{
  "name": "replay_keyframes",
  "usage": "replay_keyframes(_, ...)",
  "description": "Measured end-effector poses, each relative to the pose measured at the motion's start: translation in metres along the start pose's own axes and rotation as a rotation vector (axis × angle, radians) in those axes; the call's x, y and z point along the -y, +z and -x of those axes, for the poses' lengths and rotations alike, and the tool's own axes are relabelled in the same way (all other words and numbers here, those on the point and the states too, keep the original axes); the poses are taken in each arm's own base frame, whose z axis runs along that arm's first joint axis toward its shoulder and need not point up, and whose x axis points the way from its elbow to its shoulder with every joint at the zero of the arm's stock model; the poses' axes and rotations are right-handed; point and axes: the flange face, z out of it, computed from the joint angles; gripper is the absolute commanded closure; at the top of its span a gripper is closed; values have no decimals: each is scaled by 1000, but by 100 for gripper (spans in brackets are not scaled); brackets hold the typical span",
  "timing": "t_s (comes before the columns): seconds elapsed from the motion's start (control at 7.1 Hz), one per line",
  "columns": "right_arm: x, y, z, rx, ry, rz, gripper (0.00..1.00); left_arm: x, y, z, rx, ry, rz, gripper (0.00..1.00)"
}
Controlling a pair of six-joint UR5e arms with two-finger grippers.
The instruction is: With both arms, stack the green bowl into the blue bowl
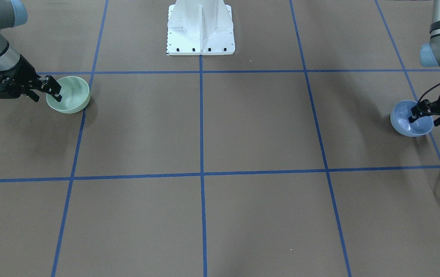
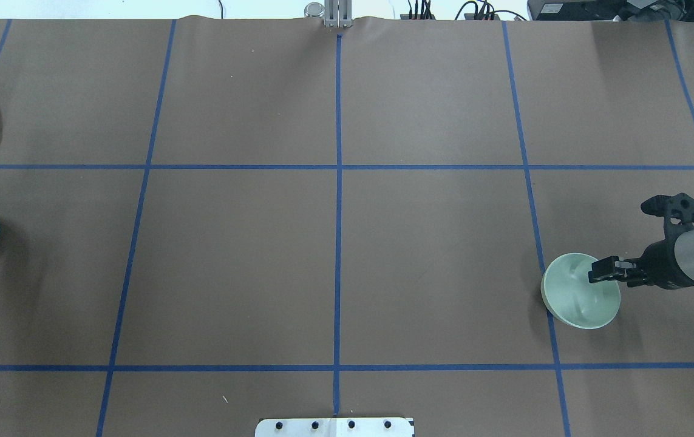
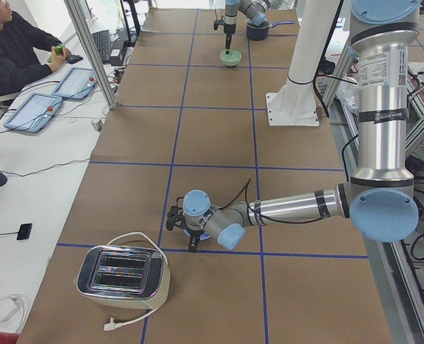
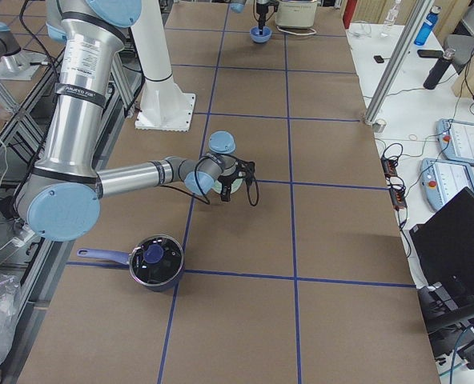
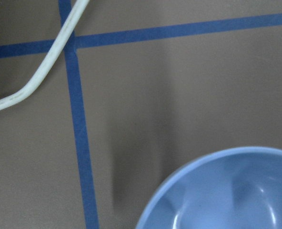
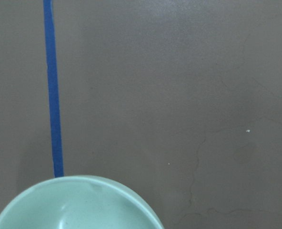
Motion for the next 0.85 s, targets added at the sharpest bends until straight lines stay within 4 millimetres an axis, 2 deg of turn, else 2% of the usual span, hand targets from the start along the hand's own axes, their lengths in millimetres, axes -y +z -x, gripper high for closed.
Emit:
replay_keyframes(0.14, -1, 1, 0, 0, -2, 1, 97, 0, 0, 0, 0, 1, 0, 20)
replay_keyframes(0.42, -3, 2, 2, 0, -5, 6, 100, 0, 0, 0, 0, 2, -1, 52)
replay_keyframes(0.56, -3, 3, 2, 0, -5, 7, 100, 0, 0, 0, 0, 2, 0, 83)
replay_keyframes(0.7, -3, 4, 3, 1, -5, 7, 100, 0, 0, 0, 0, 4, 0, 100)
replay_keyframes(0.85, -3, 5, 3, 0, -5, 8, 100, 1, 0, 0, -1, 6, -1, 100)
